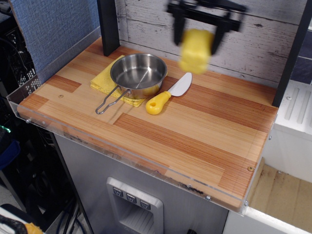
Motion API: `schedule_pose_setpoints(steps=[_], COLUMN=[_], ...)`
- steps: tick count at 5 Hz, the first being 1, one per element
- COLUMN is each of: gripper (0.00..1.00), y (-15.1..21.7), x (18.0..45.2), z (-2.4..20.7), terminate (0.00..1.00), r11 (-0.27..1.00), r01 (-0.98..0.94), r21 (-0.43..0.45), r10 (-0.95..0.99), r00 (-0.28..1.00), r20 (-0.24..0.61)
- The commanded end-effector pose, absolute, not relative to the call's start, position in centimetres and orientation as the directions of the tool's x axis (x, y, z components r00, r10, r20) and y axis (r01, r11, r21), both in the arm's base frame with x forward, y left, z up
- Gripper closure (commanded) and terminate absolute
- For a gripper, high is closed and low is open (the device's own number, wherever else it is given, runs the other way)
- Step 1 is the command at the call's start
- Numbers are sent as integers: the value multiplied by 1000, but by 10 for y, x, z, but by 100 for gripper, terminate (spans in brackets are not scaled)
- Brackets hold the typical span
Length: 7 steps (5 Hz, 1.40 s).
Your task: Place the yellow bell pepper atop the knife.
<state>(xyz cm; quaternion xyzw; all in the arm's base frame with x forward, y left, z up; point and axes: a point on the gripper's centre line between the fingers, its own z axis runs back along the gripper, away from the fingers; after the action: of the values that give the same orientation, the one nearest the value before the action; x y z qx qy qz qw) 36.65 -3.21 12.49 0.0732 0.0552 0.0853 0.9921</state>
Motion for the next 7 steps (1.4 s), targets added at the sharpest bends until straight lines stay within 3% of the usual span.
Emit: schedule_pose_setpoints(steps=[1, 3, 5, 6, 7], gripper=[100, 100, 100, 100, 0], y=[-90, -65, -19, -1, 6], x=[386, 380, 345, 340, 344], z=[78, 41, 54, 57, 62], terminate=[0, 0, 0, 0, 0], r11=[950, 934, 960, 969, 982], r01=[-144, -178, -215, -206, -177], r21=[278, 309, 182, 133, 64], r10=[177, 193, 187, 189, 170], r00=[979, 981, 969, 974, 980], r20=[-97, -19, 160, 127, 103])
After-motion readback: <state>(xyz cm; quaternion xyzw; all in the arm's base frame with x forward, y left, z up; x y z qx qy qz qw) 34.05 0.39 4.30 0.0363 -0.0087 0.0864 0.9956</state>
